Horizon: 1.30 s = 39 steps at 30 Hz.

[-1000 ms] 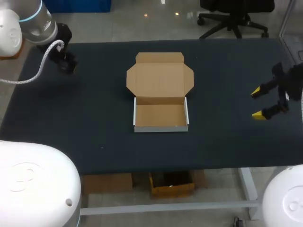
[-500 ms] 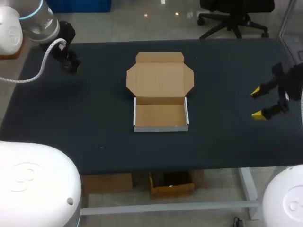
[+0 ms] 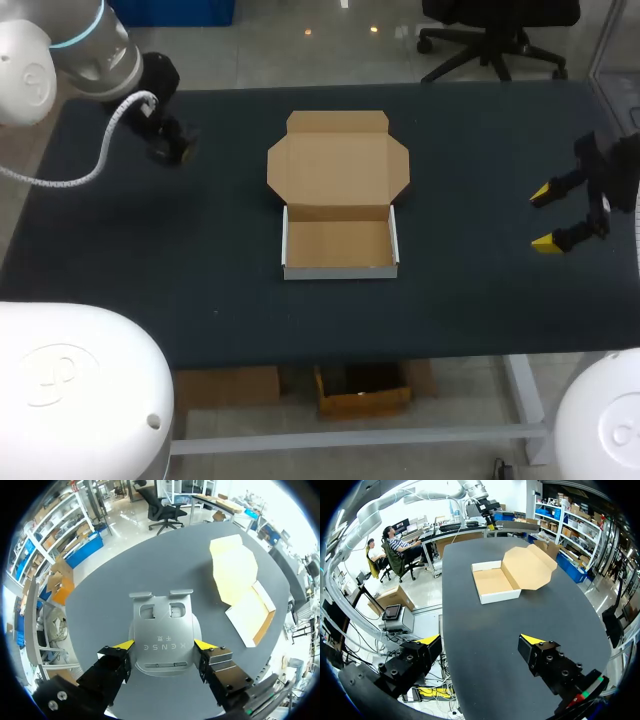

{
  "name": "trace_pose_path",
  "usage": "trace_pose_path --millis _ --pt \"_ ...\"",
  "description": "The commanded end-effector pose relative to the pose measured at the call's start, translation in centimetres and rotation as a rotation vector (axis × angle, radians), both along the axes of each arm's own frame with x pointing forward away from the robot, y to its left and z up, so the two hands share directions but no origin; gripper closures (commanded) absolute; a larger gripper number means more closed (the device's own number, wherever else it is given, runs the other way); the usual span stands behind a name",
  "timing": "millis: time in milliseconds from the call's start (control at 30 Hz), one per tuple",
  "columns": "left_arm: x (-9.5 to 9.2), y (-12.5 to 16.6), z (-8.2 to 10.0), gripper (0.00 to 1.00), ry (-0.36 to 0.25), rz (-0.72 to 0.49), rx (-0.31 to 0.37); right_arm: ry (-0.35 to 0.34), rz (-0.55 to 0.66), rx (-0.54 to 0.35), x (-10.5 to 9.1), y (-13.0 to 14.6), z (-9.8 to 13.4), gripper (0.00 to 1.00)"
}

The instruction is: Assemble the packaging by folding the flat box into shape, placing the metal phone stand inside, and closing the box properly

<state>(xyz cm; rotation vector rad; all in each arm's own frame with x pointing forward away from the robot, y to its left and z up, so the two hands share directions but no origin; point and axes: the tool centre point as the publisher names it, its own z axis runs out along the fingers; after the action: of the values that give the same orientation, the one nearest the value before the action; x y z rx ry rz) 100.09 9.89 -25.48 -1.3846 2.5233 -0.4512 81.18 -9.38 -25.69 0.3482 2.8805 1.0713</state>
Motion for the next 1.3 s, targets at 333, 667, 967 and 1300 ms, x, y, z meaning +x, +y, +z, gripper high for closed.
trace_pose_path --millis 333,667,967,1300 --pt "-3.1 -5.2 0.4 1.0 -0.015 -0.058 0.026 0.0 0.001 0.001 -0.1 0.0 0.1 0.0" --pt "-5.3 -9.1 -0.2 1.0 -0.007 -0.098 0.034 0.0 0.001 0.001 -0.1 0.0 0.1 0.0" --pt "-7.2 -12.3 -0.9 1.0 0.009 -0.124 0.034 0.0 0.001 0.001 -0.1 0.0 0.1 0.0" --pt "-8.7 -15.7 -1.8 1.0 0.018 -0.171 0.039 0.0 0.001 0.001 -0.1 0.0 0.1 0.0"
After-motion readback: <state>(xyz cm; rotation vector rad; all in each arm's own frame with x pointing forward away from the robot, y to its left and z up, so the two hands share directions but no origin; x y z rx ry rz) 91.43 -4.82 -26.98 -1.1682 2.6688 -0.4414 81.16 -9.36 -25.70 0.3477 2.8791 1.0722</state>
